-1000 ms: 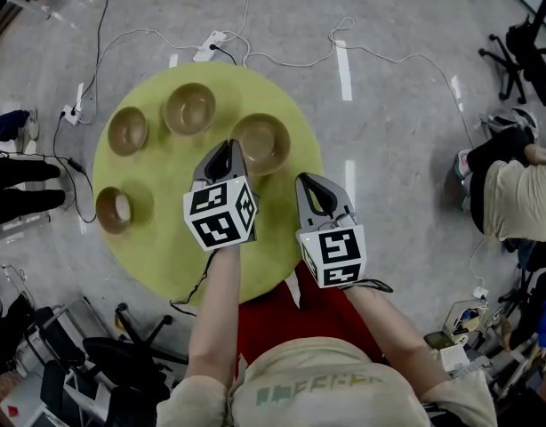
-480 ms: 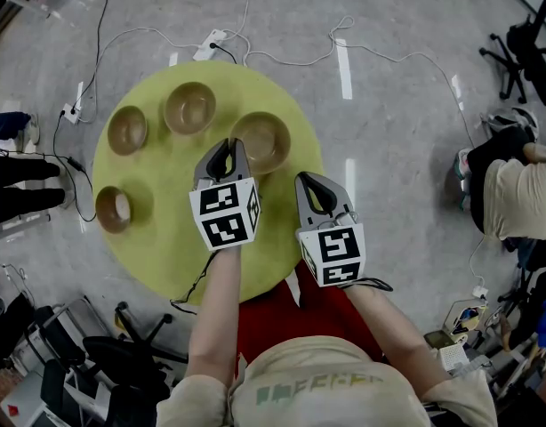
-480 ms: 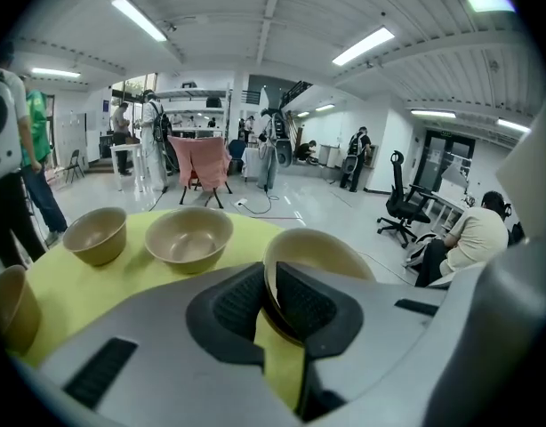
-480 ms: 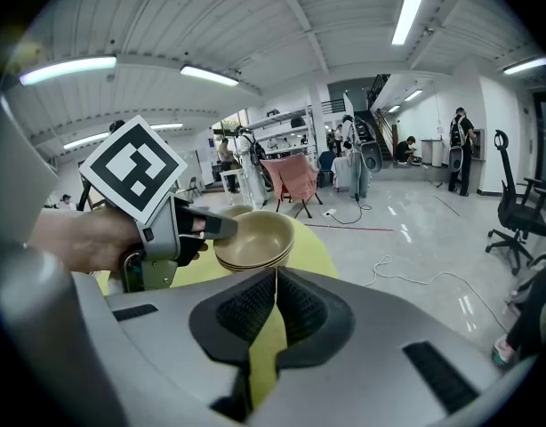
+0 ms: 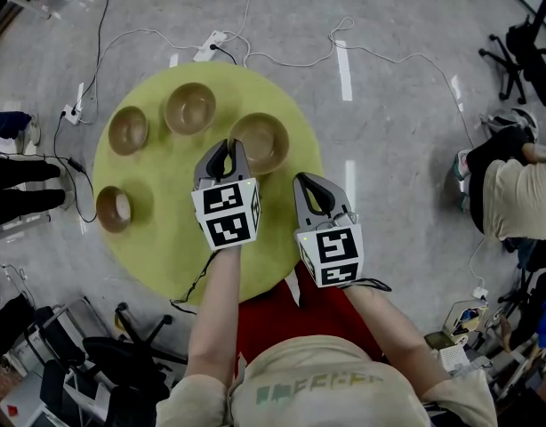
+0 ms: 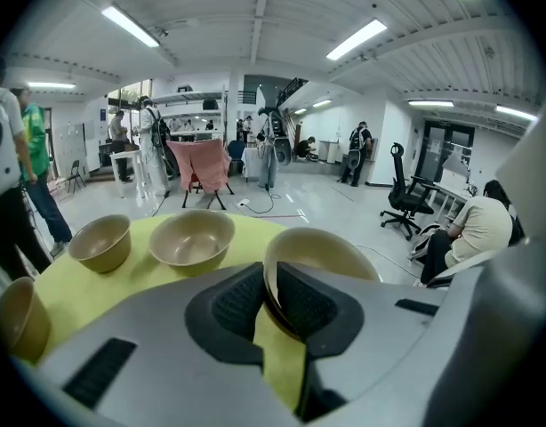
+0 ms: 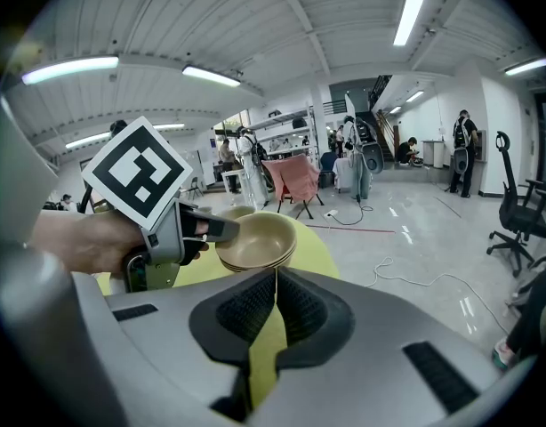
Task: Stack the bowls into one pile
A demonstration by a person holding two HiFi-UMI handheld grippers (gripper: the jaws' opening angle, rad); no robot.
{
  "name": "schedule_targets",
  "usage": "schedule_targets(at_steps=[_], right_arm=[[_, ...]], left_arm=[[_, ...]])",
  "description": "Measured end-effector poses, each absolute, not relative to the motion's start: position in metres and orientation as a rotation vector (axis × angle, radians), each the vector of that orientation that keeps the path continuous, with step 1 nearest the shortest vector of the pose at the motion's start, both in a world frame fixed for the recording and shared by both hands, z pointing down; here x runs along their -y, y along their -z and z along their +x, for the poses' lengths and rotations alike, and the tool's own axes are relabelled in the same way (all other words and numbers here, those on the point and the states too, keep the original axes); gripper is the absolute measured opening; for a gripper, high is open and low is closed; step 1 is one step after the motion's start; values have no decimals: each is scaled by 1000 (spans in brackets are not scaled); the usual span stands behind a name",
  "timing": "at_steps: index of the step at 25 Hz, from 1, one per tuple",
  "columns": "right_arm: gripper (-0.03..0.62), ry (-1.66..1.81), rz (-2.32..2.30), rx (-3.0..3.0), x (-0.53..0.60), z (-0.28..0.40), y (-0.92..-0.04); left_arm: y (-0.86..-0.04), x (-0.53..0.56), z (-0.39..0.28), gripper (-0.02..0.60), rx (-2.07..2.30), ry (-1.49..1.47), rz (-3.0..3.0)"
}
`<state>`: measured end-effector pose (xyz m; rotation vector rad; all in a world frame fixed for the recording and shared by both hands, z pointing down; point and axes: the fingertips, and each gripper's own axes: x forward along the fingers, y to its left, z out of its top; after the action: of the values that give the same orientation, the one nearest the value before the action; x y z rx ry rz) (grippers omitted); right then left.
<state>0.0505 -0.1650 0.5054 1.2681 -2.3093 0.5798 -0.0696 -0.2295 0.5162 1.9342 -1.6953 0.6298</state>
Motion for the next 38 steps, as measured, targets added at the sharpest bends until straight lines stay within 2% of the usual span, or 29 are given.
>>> schedule_targets(at_steps=[14,30,38], right_arm=[[37,-563,1275,2317,162,50,-500],[37,-510,1319,2347,155,55,-477],[37,-461,1348,2383,149,58,-454]], left_arm=[[-512,228,-70,89,1701,-656,1948],[-465,220,-68,84,1775,-524,2044],[-438,207,-67,44,1806,-488,2088]])
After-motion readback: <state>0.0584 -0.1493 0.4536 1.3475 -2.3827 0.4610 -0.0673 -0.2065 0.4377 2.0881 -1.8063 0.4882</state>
